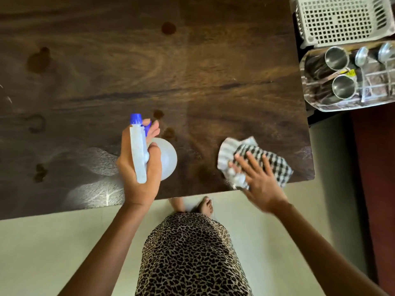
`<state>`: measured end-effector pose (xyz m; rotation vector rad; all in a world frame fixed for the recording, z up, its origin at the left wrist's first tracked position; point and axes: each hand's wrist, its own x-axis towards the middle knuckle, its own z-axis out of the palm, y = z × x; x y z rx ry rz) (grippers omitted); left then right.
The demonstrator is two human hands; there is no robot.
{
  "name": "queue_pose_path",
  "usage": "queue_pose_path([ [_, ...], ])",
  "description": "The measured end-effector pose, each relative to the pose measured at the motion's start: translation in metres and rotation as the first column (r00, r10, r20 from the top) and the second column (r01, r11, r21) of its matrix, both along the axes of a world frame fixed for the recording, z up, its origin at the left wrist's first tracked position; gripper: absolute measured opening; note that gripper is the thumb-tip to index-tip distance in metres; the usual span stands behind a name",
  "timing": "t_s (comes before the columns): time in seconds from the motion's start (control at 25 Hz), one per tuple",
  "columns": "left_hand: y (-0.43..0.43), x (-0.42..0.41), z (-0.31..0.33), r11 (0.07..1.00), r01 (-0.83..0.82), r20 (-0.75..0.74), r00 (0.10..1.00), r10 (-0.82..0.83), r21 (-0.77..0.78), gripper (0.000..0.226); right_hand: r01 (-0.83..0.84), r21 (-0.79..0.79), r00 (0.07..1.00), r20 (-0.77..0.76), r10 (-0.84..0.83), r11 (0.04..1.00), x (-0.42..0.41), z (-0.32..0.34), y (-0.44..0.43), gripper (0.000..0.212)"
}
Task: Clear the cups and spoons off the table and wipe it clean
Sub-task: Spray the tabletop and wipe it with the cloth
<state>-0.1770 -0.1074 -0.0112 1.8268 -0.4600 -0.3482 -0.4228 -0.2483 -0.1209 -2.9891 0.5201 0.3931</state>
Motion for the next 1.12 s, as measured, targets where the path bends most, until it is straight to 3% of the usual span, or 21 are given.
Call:
queue_pose_path([
  [0.08, 0.020, -0.004, 0.001, 0.999, -0.040, -0.001, 0.999, 0.040, 0.011, 0.042, 0.242, 0.016, 0.970, -0.014, -0.242, 0.970, 0.028, 0.000, -0.024, 0.059],
  [0.16, 0.033, -0.007, 0.003, 0.995, -0.090, 0.020, 0.996, 0.090, 0.031, 0.047, 0.340, 0.013, 0.940, -0.027, -0.339, 0.941, 0.066, -0.004, -0.019, 0.060],
  [0.36, 0.048, -0.004, -0.005, 0.987, -0.160, 0.013, 0.987, 0.160, 0.034, 0.037, -0.072, 0.000, 0.996, -0.043, 0.072, 0.997, 0.075, -0.002, 0.062, 0.068],
  [0.48, 0.050, 0.001, -0.004, 0.990, -0.143, 0.013, 0.990, 0.143, 0.012, 0.033, -0.116, 0.071, 0.992, -0.033, 0.119, 0.991, 0.025, 0.000, 0.059, 0.072],
  [0.6, 0.054, 0.001, -0.006, 0.990, -0.126, 0.069, 0.990, 0.122, 0.060, 0.037, 0.198, 0.086, 0.979, 0.028, -0.201, 0.976, 0.006, 0.001, 0.005, 0.069],
  [0.68, 0.055, 0.002, -0.007, 0.985, -0.154, 0.084, 0.985, 0.148, 0.078, 0.038, 0.467, 0.116, 0.883, 0.000, -0.470, 0.877, 0.032, 0.004, -0.032, 0.063],
  [0.76, 0.053, 0.004, -0.009, 0.981, -0.171, 0.099, 0.982, 0.162, 0.089, 0.038, 0.568, 0.098, 0.822, -0.019, -0.569, 0.817, 0.078, 0.004, -0.049, 0.060],
  [0.84, 0.050, 0.004, -0.011, 0.969, -0.210, 0.125, 0.973, 0.195, 0.130, 0.037, 0.489, 0.086, 0.872, -0.027, -0.488, 0.868, 0.117, 0.005, -0.038, 0.062],
  [0.92, 0.051, 0.004, -0.012, 0.960, -0.231, 0.130, 0.969, 0.212, 0.156, 0.037, 0.301, 0.069, 0.953, -0.039, -0.299, 0.951, 0.129, 0.001, -0.007, 0.065],
  [1.12, 0.055, 0.002, -0.006, 0.971, -0.178, 0.096, 0.982, 0.164, 0.160, 0.037, 0.001, 0.124, 0.999, 0.043, -0.007, 0.992, 0.044, -0.007, 0.059, 0.066],
])
